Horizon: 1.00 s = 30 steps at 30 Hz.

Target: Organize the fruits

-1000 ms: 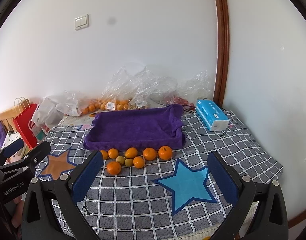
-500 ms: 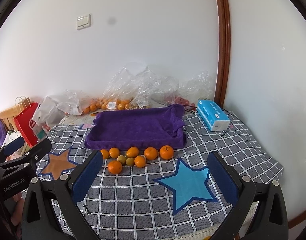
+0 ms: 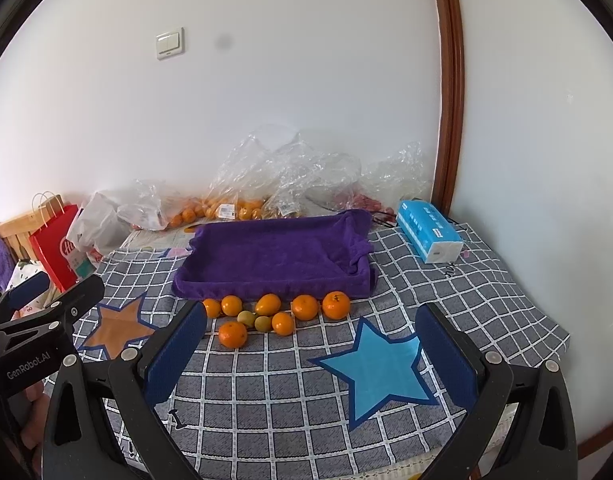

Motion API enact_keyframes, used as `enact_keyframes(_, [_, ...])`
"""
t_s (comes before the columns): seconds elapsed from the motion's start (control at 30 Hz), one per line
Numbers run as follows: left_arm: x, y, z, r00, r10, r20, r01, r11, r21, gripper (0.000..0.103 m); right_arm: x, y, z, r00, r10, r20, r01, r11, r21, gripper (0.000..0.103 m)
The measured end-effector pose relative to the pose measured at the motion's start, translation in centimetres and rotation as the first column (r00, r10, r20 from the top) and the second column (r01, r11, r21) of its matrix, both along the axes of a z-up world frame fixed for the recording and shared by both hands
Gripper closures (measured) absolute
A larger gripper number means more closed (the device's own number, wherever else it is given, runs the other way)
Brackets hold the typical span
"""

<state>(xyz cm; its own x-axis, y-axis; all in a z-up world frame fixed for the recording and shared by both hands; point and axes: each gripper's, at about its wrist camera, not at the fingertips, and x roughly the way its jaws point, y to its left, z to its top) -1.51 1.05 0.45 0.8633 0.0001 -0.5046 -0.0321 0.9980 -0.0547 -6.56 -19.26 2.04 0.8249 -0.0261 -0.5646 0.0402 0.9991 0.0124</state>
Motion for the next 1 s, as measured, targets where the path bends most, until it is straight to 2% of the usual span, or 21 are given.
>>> enact_keyframes(0.23, [0.6, 0.3, -0.3, 1.0, 0.012, -0.006, -0.012, 1.0, -0.004, 0.0, 0.2, 0.3, 0.0, 1.0, 0.017, 0.018, -0.017, 1.0, 0.002, 0.0])
enact_keyframes(0.33, [0.7, 0.4, -0.5, 1.0, 0.024, 0.015, -0.024, 1.0, 0.003, 0.0, 0.4, 0.5, -0.3, 0.999, 0.018, 0.031, -0.017, 1.0, -0.018, 0.0])
enact_keyframes(0.53, [2.5, 1.1, -1.4, 1.0, 0.026, -0.012, -0.027, 0.999, -0.019, 0.0, 1.8, 0.6, -1.3, 0.999, 0.031, 0.028, -0.031, 0.999, -0.029, 0.0])
enact_keyframes(0.7, [4.4, 1.9, -3.4, 0.998, 0.047, -0.048, -0.047, 0.999, -0.011, 0.0, 3.8, 0.5, -3.3, 1.0, -0.016, 0.001, 0.016, 0.999, -0.05, 0.0])
enact_keyframes(0.87, [5.9, 3.2, -5.7, 0.996, 0.047, -0.081, -0.049, 0.998, -0.029, 0.001, 6.0, 0.0, -6.3, 0.999, -0.019, -0.051, 0.015, 0.998, -0.066, 0.0])
enact_keyframes(1.0, [7.0, 3.8, -7.4, 0.993, 0.051, -0.106, -0.051, 0.999, 0.006, 0.002, 7.6, -0.2, -8.8, 0.994, -0.015, -0.106, 0.007, 0.997, -0.071, 0.0])
